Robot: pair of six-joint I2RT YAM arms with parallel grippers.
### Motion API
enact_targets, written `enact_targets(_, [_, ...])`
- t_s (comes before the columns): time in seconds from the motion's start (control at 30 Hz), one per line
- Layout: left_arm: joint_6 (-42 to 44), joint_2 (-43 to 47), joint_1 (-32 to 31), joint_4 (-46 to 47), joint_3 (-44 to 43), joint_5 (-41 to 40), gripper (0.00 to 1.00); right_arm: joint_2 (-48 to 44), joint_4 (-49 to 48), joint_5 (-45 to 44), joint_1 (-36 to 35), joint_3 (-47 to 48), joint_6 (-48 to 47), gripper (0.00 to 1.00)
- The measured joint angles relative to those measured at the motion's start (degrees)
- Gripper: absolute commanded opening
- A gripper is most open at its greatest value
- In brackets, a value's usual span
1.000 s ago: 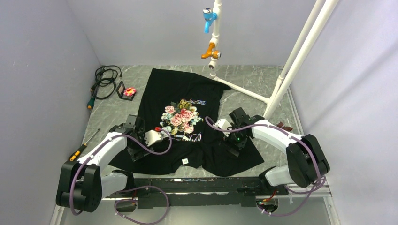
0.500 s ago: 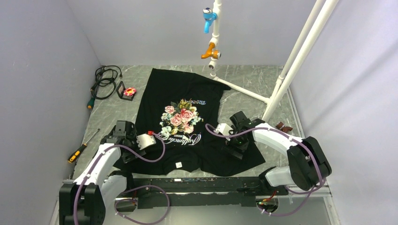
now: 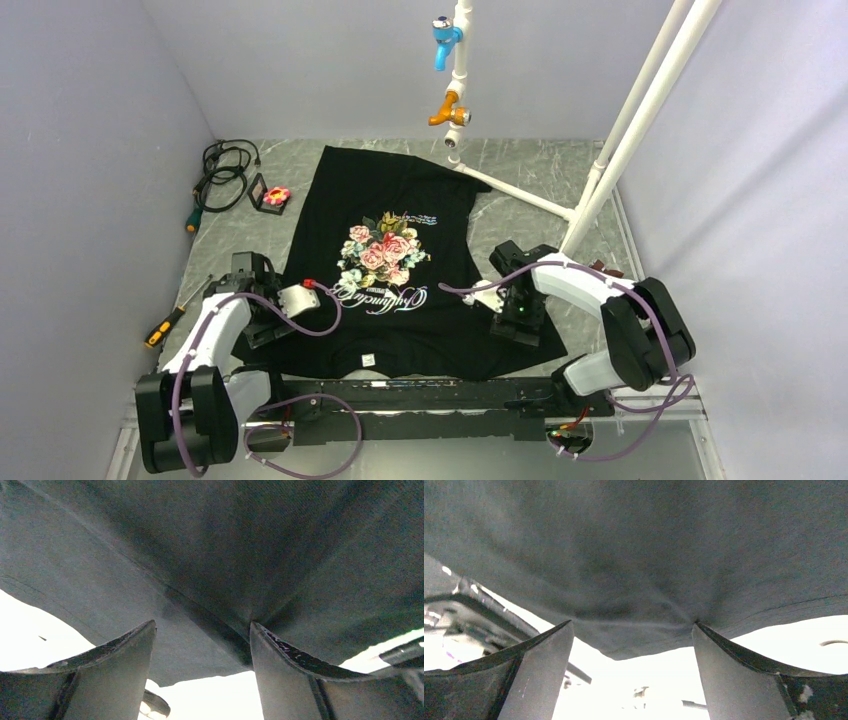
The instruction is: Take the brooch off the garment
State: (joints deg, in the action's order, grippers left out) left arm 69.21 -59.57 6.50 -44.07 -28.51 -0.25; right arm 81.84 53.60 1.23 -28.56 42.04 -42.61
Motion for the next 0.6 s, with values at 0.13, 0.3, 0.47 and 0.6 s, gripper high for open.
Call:
enact_targets(0.13, [0.68, -0.79, 0.81, -3.41, -2.08, 0.92, 0.76, -0.63, 4.61, -0.22, 0.02, 0.63, -1.42, 0.91])
enact_targets(0.3, [-0.74, -1.92, 0.98, -9.35, -10.12, 6.01, 0.78, -4.83, 6.08, 2.56, 0.02, 6.1, 0.46, 0.89])
enact_targets(0.47, [-5.88, -7.17, 0.98, -10.82, -19.96, 12.07, 0.76, -6.25, -3.02, 3.45, 0.02, 15.28, 10.36, 0.79])
enact_targets(0.6, [-11.08, -12.92, 0.98, -11.41, -26.08, 16.33, 0.75, -2.58, -11.87, 0.44, 0.37, 21.84, 21.7, 0.68])
